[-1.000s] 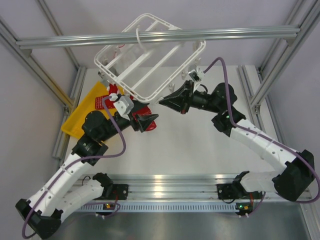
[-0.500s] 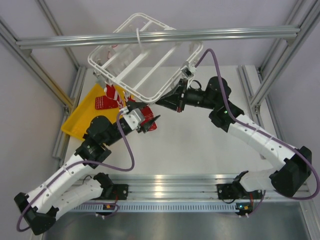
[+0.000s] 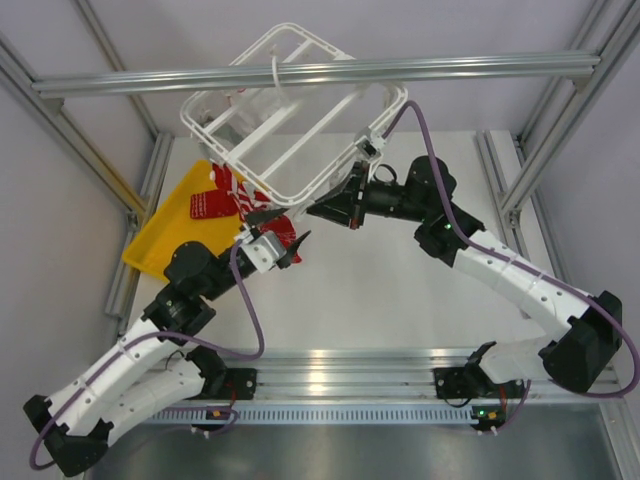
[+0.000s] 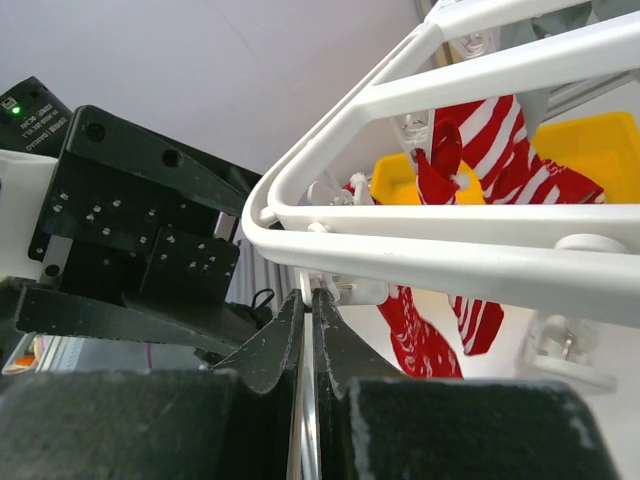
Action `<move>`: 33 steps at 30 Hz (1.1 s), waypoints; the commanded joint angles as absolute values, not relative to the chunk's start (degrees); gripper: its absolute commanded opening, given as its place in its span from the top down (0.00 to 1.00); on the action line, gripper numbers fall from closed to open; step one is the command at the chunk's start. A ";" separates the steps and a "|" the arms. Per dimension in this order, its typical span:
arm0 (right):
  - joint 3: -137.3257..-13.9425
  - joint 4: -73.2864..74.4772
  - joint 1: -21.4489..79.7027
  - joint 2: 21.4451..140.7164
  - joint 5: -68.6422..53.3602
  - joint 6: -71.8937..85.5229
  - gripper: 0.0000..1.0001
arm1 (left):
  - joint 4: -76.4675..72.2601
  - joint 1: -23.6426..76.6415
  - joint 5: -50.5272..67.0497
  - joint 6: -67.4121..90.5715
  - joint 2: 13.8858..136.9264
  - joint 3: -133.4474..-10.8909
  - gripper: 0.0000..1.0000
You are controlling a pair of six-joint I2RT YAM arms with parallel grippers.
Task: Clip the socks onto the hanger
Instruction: Open the clamp at the hanger.
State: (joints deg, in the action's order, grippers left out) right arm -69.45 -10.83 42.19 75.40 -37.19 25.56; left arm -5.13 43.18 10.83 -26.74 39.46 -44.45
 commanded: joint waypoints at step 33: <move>-66.62 -12.56 36.65 72.42 -32.52 37.96 0.33 | -10.63 44.82 7.47 -23.47 45.79 -48.34 1.00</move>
